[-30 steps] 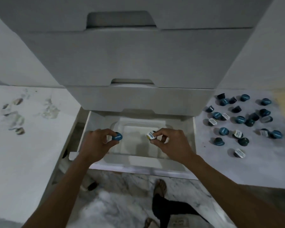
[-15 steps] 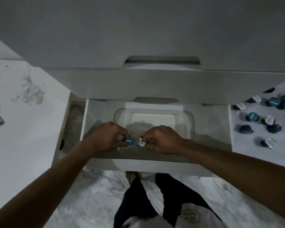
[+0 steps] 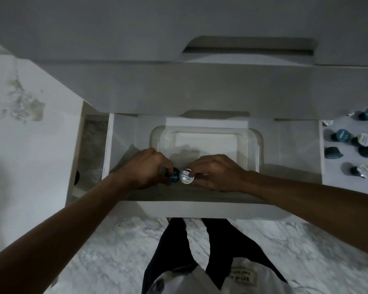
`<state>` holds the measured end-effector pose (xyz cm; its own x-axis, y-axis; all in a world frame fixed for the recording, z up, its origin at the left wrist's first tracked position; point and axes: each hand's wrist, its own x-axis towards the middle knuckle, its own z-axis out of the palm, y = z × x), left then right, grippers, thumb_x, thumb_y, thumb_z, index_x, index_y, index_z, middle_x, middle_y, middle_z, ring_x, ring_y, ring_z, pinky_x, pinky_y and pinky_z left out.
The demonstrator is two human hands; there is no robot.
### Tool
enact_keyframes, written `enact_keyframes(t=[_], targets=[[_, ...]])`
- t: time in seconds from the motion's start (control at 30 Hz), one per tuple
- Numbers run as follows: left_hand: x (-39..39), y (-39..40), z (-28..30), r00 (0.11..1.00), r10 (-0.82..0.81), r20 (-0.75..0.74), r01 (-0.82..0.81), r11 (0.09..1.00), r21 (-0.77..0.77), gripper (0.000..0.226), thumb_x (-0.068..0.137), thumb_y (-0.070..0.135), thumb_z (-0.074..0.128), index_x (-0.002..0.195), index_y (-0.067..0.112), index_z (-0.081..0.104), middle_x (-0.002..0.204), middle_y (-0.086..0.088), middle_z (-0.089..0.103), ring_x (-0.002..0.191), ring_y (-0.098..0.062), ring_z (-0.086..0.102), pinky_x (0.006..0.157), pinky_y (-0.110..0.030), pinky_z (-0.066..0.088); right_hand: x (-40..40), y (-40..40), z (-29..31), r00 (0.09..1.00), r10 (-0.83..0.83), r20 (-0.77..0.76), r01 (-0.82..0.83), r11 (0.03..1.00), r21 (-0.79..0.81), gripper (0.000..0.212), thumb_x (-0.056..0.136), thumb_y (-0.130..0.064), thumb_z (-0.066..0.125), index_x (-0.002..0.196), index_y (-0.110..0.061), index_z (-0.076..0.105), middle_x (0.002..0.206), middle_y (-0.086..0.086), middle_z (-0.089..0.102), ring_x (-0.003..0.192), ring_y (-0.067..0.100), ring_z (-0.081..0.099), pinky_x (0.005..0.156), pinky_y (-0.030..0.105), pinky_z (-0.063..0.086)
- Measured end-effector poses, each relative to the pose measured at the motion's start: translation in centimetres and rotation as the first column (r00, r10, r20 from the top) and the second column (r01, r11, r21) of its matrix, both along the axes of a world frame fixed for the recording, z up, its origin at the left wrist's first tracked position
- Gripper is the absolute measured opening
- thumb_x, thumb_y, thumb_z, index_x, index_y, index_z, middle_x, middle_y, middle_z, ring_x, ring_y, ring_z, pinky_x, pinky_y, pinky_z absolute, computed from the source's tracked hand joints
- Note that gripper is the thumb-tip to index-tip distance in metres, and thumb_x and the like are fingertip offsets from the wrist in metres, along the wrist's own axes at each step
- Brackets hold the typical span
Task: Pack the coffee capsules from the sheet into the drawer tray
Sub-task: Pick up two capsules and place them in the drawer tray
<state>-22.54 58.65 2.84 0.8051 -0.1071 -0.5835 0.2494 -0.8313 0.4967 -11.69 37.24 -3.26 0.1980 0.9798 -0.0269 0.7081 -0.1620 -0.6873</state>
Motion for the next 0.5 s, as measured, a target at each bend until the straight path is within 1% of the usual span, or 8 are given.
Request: enact_keyframes(t=[0.13,0.27,0.33,0.43,0.5], targets=[[-0.30,0.26,-0.62,0.999,0.041,-0.012,-0.041,0.999,-0.031,0.019,0.076,0.030,0.080,0.093,0.027,0.076,0.097,0.010,0.075,0.086,-0.008,0.066,0.081,-0.038,0.055,0.58,-0.46,-0.21,1.000,0.012,-0.005,-0.013,0.997,-0.075,0.018,0.087,-0.037,0.067,0.092,-0.020,0.071,0.092,-0.003,0.072,0.082,0.015,0.066,0.063,0.037,0.055],[-0.68,0.39,-0.89,0.999,0.026,-0.031,-0.026,1.000,-0.005,0.029,0.074,0.036,0.082,0.101,0.033,0.075,0.102,0.014,0.074,0.089,-0.006,0.066,0.083,-0.036,0.056,0.61,-0.80,0.03,0.999,-0.014,-0.036,0.011,0.995,-0.096,0.022,0.084,-0.037,0.071,0.101,-0.024,0.073,0.102,-0.009,0.073,0.086,0.011,0.068,0.067,0.036,0.056],[-0.89,0.42,-1.03,1.000,0.020,-0.017,-0.020,1.000,-0.008,0.027,0.077,0.037,0.079,0.103,0.034,0.074,0.104,0.016,0.074,0.091,-0.005,0.067,0.084,-0.035,0.056,0.50,-0.80,0.20,0.997,-0.033,-0.063,0.026,0.994,-0.106,0.023,0.083,-0.037,0.073,0.103,-0.025,0.073,0.103,-0.010,0.073,0.083,0.008,0.068,0.067,0.035,0.057],[-0.94,0.28,-0.86,0.999,0.033,0.001,-0.033,0.999,-0.018,0.020,0.083,0.031,0.075,0.103,0.033,0.074,0.105,0.016,0.073,0.093,-0.002,0.065,0.088,-0.033,0.056,0.40,-0.50,0.41,0.996,-0.028,-0.087,0.015,0.989,-0.145,0.022,0.083,-0.036,0.073,0.103,-0.026,0.073,0.099,-0.009,0.074,0.078,0.006,0.067,0.066,0.035,0.056],[-0.84,0.11,-0.68,0.999,0.035,0.007,-0.034,0.999,-0.007,0.019,0.084,0.029,0.074,0.103,0.035,0.072,0.104,0.017,0.073,0.093,-0.003,0.064,0.087,-0.034,0.055,0.39,-0.27,0.55,0.995,-0.023,-0.100,0.006,0.986,-0.165,0.021,0.084,-0.036,0.073,0.103,-0.027,0.072,0.097,-0.010,0.073,0.078,0.004,0.066,0.067,0.034,0.056]])
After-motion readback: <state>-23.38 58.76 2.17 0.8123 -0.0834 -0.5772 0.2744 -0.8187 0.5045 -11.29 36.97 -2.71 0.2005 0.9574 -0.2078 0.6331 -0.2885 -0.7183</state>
